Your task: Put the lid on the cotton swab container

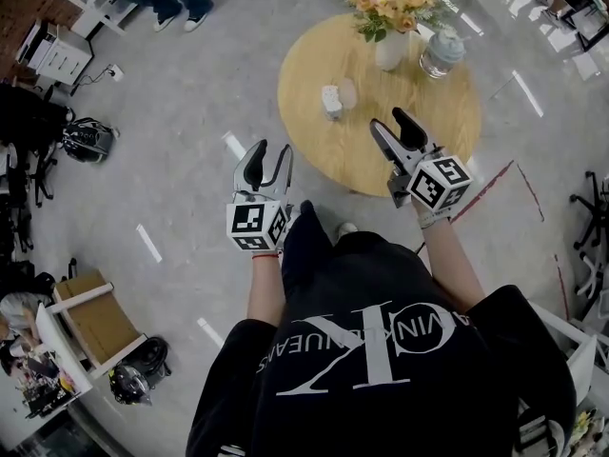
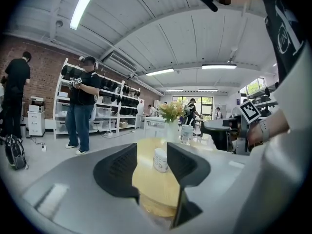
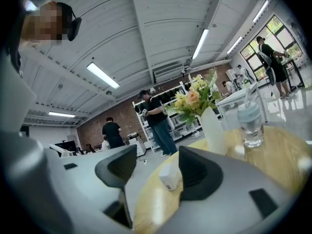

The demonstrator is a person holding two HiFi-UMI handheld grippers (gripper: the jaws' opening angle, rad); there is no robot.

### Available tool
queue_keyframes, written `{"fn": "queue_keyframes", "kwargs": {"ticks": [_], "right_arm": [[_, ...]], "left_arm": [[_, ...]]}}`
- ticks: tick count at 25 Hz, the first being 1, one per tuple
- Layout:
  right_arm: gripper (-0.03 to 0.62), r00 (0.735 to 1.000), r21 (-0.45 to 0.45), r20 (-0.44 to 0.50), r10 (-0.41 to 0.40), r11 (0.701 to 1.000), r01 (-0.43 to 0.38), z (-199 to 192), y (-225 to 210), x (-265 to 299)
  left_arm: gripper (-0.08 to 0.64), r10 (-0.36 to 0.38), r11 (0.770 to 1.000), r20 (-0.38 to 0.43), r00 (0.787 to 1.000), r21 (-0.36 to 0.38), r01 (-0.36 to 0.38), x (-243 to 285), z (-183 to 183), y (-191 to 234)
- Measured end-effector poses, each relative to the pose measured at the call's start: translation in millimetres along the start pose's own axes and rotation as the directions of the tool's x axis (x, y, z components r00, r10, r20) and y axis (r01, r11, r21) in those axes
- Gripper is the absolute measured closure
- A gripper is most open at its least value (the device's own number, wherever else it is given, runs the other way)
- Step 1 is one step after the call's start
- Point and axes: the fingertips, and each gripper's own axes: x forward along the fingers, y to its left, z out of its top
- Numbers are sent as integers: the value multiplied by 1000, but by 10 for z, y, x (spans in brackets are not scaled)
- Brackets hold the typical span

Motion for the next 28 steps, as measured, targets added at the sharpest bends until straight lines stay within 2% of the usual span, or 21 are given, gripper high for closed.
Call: {"fn": "queue_keyframes", "kwargs": {"ticks": [7, 12, 20, 28], "right_arm": [[353, 999, 51, -12, -44, 998, 45, -108, -213, 158], [353, 996, 104, -15, -92, 990, 93, -157, -358, 292], [353, 995, 190, -38, -90, 977, 96, -301, -423, 593], [353, 994, 230, -78, -75, 969, 92, -479, -454, 907]], "left_arm": [[376, -112, 994, -70, 991, 12, 113, 439, -173, -28], [374, -190, 982, -108, 976, -6, 190, 741, -258, 42], [351, -311, 948, -205, 928, 2, 318, 1123, -532, -16], [339, -419, 897, -295, 858, 9, 442, 1394, -805, -187]]}}
